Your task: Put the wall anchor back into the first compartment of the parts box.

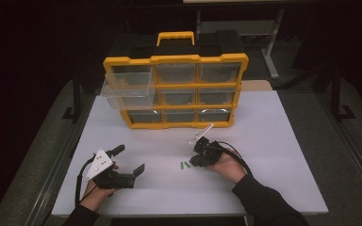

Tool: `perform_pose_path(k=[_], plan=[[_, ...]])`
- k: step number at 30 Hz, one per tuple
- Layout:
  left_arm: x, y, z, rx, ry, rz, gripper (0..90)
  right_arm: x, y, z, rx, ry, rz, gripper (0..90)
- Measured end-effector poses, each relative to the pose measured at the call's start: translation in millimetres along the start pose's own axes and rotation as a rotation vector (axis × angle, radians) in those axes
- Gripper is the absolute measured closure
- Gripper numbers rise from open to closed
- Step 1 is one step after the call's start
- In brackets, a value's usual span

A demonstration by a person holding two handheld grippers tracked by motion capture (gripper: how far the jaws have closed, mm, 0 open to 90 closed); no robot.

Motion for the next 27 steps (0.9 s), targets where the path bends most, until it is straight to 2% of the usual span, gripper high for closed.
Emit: perform_pose_path(k=[10, 15, 23, 27], plan=[[0.2, 0.2, 0.5, -0.004, 0.005, 0.000, 0.0, 13.0, -3.2, -5.2, 0.003, -0.029, -0.009, 82.8], [-0.1, -0.2, 1.1, -0.008, 0.007, 0.003, 0.0, 20.1, -2.8, -6.8, -0.012, -0.038, -0.027, 82.9], [0.1, -0.4, 0.9, -0.008, 0.007, 0.005, 0.0, 27.9, -2.4, -13.0, 0.027, -0.063, -0.027, 82.9], [0.3, -0.3, 0.6, -0.006, 0.004, 0.002, 0.0, 32.6, -2.0, -17.1, 0.032, -0.074, -0.030, 82.9]])
Point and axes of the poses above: each handheld gripper's, and its own axes: x roughly backward along the jaws, z roughly out of its underside, y roughly to its left, the point moved 8 cm from there along -x, roughly forward along the jaws, and after that the axes turned 3 degrees about y, right-handed, at the moved point
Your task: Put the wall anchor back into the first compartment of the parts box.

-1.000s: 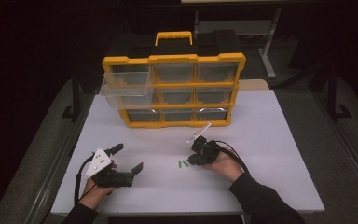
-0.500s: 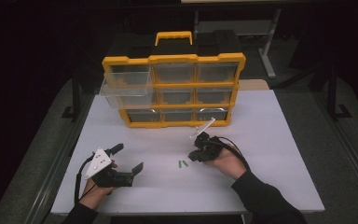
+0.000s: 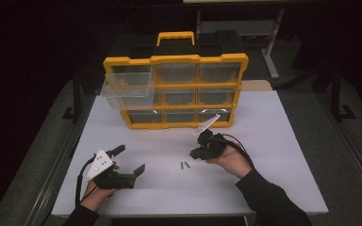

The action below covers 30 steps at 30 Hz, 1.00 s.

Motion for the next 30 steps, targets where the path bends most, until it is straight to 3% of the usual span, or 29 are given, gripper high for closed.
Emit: perform_pose_path(k=[30], plan=[[-0.5, -0.2, 0.5, -0.012, 0.000, 0.004, 0.0, 31.7, 9.7, -39.7, 0.040, -0.054, -0.028, 82.9]])
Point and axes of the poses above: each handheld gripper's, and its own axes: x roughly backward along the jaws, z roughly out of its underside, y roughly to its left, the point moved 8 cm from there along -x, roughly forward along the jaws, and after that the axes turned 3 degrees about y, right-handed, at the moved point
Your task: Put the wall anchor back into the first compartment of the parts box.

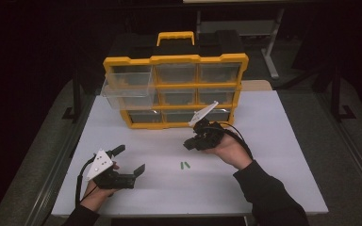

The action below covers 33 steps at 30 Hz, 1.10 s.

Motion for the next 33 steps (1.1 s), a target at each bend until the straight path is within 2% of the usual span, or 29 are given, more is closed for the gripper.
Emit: perform_pose_path(k=[7, 13, 23, 26, 33], plan=[[0.3, 0.5, 0.2, -0.001, 0.001, 0.001, 0.0, 6.7, 1.3, -13.8, -0.001, -0.019, -0.013, 83.0], [0.0, -0.2, 0.2, 0.001, 0.000, 0.003, 0.0, 8.7, -0.2, -25.7, 0.033, -0.045, -0.016, 83.0], [0.6, 0.1, -0.2, 0.008, 0.000, 0.000, 0.0, 14.1, -1.3, -35.1, 0.028, -0.044, -0.008, 83.0], [1.0, 0.4, -0.8, 0.007, -0.005, 0.001, 0.0, 18.3, -2.4, -38.4, 0.044, -0.038, 0.004, 83.0], [1.0, 0.3, -1.0, 0.011, -0.007, -0.001, 0.0, 29.6, -0.7, -51.5, 0.069, -0.048, -0.006, 83.0]])
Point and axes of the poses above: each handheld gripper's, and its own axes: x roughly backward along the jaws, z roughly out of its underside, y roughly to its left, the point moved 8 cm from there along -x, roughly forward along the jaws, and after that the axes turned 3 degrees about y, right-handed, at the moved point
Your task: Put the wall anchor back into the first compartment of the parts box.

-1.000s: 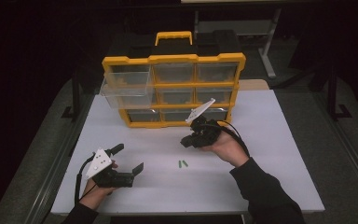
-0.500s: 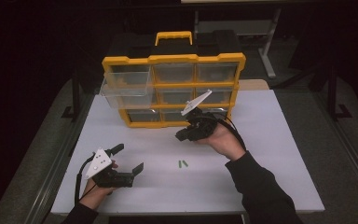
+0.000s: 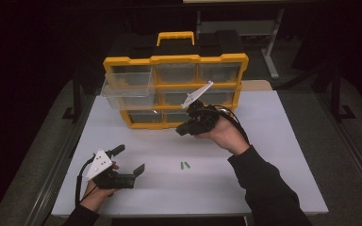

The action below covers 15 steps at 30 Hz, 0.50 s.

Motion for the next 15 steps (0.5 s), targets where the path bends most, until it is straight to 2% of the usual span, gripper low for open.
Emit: perform_pose_path(k=[4, 6, 15], plan=[[0.1, 0.2, 0.0, 0.001, 0.000, 0.000, 0.0, 6.2, 2.3, -6.6, -0.010, 0.010, -0.009, 83.0], [0.1, 0.1, 0.0, 0.000, 0.000, 0.001, 0.0, 8.3, 1.8, -11.4, 0.014, -0.004, -0.006, 83.0], [-0.5, 0.4, -0.6, 0.001, -0.007, 0.000, 0.0, 18.3, 3.8, -26.4, 0.027, -0.008, -0.007, 83.3]])
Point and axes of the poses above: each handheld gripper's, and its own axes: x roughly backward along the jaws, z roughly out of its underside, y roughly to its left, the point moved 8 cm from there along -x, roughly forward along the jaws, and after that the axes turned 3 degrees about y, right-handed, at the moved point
